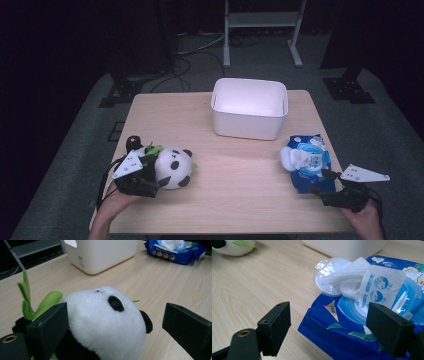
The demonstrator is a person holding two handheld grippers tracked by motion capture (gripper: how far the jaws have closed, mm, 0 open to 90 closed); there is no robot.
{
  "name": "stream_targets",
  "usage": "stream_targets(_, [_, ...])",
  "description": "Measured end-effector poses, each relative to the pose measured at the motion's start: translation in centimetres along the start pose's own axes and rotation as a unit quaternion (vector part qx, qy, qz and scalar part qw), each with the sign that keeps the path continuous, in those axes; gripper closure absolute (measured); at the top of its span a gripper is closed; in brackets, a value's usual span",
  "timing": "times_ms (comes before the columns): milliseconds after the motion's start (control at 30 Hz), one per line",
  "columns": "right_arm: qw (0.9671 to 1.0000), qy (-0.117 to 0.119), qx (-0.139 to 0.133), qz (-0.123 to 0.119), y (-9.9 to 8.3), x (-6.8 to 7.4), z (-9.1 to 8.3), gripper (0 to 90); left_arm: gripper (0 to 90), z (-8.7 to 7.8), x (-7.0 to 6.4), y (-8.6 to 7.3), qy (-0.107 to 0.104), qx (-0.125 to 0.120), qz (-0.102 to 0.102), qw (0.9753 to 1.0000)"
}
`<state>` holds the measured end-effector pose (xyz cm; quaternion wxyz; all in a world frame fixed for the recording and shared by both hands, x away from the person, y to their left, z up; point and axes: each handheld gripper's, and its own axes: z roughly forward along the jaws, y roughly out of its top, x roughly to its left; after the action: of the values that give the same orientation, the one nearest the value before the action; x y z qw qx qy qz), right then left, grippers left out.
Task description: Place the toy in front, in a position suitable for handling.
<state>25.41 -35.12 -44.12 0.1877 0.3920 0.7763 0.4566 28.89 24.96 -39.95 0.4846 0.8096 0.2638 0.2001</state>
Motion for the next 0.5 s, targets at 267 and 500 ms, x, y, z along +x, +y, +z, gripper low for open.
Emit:
stream_targets(267, [1.0, 0.003, -0.002, 0.008, -0.1, -0.3, 0.0, 18.6, 5.7, -0.1, 0.1, 0.9, 0.0, 0.001, 0.009, 1.0])
stream_targets(500, [1.0, 0.001, -0.006, -0.002, 0.5, 0.2, -0.2, 18.6, 5.8, -0.5, 0.3, 2.1, -0.006, 0.0, 0.022, 0.9997])
